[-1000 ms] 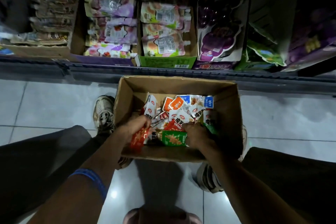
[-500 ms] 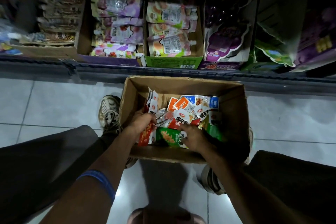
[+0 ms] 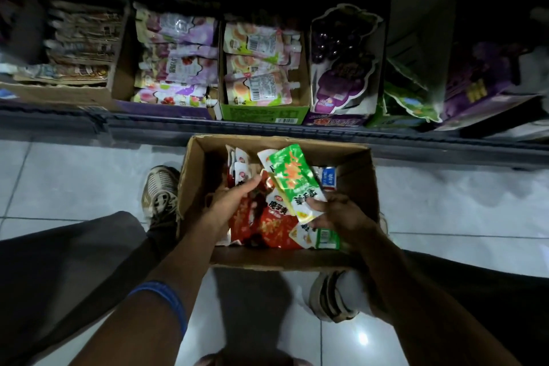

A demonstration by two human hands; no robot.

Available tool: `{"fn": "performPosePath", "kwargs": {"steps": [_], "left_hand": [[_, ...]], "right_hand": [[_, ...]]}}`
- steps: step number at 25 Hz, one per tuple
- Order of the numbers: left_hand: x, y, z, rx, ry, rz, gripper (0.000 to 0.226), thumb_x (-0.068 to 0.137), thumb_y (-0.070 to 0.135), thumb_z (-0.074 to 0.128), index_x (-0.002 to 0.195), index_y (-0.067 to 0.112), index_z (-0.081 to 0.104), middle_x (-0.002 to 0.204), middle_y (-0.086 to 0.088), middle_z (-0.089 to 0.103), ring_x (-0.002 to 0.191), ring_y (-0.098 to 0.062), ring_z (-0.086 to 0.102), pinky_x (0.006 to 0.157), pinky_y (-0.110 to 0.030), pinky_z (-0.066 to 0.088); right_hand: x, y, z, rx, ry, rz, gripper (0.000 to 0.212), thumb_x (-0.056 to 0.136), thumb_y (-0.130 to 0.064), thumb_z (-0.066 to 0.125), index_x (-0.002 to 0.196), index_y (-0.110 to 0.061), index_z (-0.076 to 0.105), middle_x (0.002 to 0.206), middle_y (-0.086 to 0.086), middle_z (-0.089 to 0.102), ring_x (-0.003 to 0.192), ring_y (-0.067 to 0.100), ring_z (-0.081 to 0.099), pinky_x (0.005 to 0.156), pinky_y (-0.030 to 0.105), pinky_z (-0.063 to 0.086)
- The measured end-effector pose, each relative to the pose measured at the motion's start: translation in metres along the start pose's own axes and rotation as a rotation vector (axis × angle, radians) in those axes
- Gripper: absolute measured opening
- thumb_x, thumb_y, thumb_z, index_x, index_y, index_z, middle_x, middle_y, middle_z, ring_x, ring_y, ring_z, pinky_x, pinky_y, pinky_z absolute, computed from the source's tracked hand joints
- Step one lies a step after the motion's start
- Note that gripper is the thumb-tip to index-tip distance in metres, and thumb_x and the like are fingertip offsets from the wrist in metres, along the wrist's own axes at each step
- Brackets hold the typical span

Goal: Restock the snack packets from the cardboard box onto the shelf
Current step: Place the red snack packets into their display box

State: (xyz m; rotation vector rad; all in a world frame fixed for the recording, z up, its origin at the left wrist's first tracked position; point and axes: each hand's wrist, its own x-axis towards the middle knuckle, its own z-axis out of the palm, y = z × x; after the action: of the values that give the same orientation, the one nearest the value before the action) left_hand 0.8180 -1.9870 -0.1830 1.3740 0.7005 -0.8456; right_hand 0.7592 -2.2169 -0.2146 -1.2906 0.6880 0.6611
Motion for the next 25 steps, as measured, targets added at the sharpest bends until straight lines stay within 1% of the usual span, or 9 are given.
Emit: {"fn": "performPosePath", "kwargs": {"steps": [2,4,6,8,11,13,17,21,25], "left_hand": [[-0.005,0.001,0.013,-0.024,-0.158,0.0,0.045,0.067,0.037,0.084,0.105,0.018,0.07,0.103,-0.005,0.076,0.088,-0.021,0.074,0.084,-0.036,0.055],[-0.004,0.0,0.021,0.034,-0.234,0.009,0.044,0.064,0.029,0.086,0.104,0.016,0.072,0.102,-0.012,0.076,0.092,-0.029,0.073,0.093,-0.047,0.054],[-0.001,0.003,0.023,0.105,-0.226,-0.013,0.037,0.068,0.019,0.077,0.103,0.012,0.072,0.101,-0.015,0.075,0.092,-0.033,0.071,0.094,-0.052,0.053],[0.003,0.002,0.02,0.18,-0.139,-0.022,0.029,0.071,0.013,0.072,0.1,0.014,0.07,0.096,-0.013,0.075,0.09,-0.032,0.071,0.092,-0.05,0.054],[0.007,-0.004,0.017,0.226,-0.116,-0.06,0.04,0.067,0.013,0.071,0.107,0.012,0.067,0.091,-0.011,0.077,0.092,-0.032,0.071,0.095,-0.053,0.052],[0.012,-0.014,0.014,0.241,-0.106,-0.097,0.025,0.078,0.008,0.065,0.103,0.013,0.065,0.088,-0.01,0.077,0.088,-0.029,0.071,0.095,-0.051,0.052],[0.02,-0.026,-0.002,0.293,-0.076,-0.154,0.028,0.081,0.01,0.064,0.109,0.014,0.062,0.095,-0.011,0.076,0.095,-0.026,0.071,0.097,-0.046,0.05],[0.024,-0.026,-0.006,0.293,-0.048,-0.21,0.028,0.083,0.012,0.064,0.112,0.012,0.062,0.089,-0.01,0.077,0.094,-0.027,0.07,0.093,-0.042,0.051],[0.033,-0.027,-0.01,0.31,-0.019,-0.213,0.061,0.057,0.04,0.078,0.112,0.021,0.062,0.121,-0.011,0.064,0.116,-0.03,0.058,0.105,-0.052,0.041]], "right_hand": [[-0.008,0.005,0.024,0.027,-0.112,0.047,0.037,0.093,-0.012,0.061,0.128,0.0,0.055,0.121,0.016,0.066,0.098,0.031,0.069,0.074,0.035,0.058],[-0.015,0.008,0.056,0.006,-0.191,0.039,0.034,0.091,-0.017,0.063,0.122,-0.002,0.06,0.111,0.012,0.068,0.094,0.029,0.066,0.073,0.033,0.055],[-0.019,0.004,0.073,-0.065,-0.153,0.072,0.03,0.09,-0.025,0.066,0.114,-0.006,0.065,0.098,0.011,0.07,0.082,0.023,0.064,0.07,0.031,0.052],[-0.018,0.002,0.069,-0.269,-0.132,0.109,0.031,0.089,-0.036,0.066,0.109,-0.013,0.068,0.09,0.008,0.073,0.082,0.02,0.066,0.079,0.034,0.052],[0.0,0.008,0.036,-0.377,0.243,0.161,0.02,0.093,-0.023,0.058,0.112,-0.017,0.061,0.108,0.007,0.067,0.103,0.025,0.062,0.095,0.043,0.051],[0.012,0.018,0.019,-0.496,0.498,0.164,0.036,0.096,-0.023,0.051,0.131,-0.014,0.048,0.124,0.012,0.058,0.113,0.029,0.058,0.098,0.044,0.048],[0.041,0.035,0.01,-0.57,0.537,0.275,0.048,0.098,-0.032,0.05,0.134,-0.002,0.042,0.132,0.019,0.052,0.121,0.033,0.052,0.101,0.041,0.045],[0.061,0.043,0.008,-0.559,0.563,0.24,0.071,0.084,-0.04,0.07,0.137,-0.007,0.036,0.135,0.015,0.051,0.123,0.032,0.052,0.099,0.039,0.046],[0.063,0.047,0.015,-0.637,0.692,0.243,0.089,0.075,-0.039,0.079,0.141,-0.007,0.03,0.141,0.015,0.046,0.13,0.033,0.045,0.104,0.042,0.04]]}}
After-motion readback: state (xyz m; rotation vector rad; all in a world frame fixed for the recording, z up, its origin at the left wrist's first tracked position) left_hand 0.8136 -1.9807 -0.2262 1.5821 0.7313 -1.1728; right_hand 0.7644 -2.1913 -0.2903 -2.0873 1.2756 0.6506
